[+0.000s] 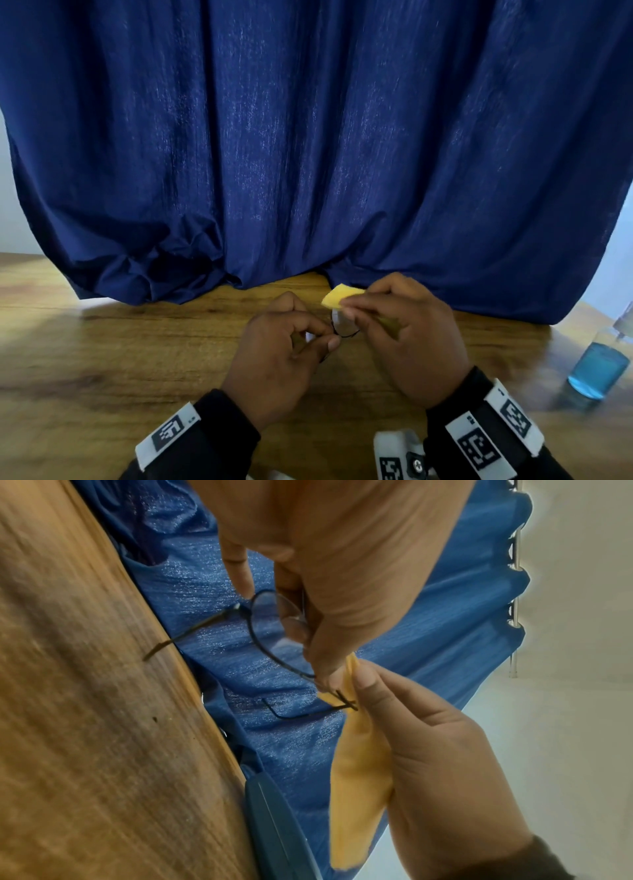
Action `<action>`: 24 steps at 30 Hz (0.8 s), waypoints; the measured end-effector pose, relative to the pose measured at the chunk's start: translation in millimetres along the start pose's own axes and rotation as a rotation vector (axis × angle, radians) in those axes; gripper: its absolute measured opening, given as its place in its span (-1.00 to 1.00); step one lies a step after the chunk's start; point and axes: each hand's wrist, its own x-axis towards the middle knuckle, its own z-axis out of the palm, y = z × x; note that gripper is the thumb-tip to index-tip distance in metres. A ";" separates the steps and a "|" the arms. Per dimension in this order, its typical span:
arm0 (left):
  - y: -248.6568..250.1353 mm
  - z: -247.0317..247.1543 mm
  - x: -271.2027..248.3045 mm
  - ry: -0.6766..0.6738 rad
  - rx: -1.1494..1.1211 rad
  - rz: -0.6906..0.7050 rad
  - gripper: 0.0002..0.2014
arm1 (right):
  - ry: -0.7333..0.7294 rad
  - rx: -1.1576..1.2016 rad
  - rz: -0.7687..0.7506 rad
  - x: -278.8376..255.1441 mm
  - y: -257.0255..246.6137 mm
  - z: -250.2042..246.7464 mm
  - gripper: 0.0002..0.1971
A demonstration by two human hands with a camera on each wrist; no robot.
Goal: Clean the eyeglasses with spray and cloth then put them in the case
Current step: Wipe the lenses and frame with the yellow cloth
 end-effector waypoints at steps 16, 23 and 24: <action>0.6 -1.9 1.4 0.010 0.027 -0.017 -0.93 | -0.011 0.052 -0.020 0.2 1.0 5.1 -0.72; 1.0 -5.3 1.6 0.009 0.029 -0.025 -0.96 | 0.048 0.018 0.015 0.6 2.8 2.0 -0.75; 1.3 -5.3 1.6 0.012 0.026 -0.021 -0.95 | 0.015 0.031 -0.011 0.5 0.4 3.2 -0.73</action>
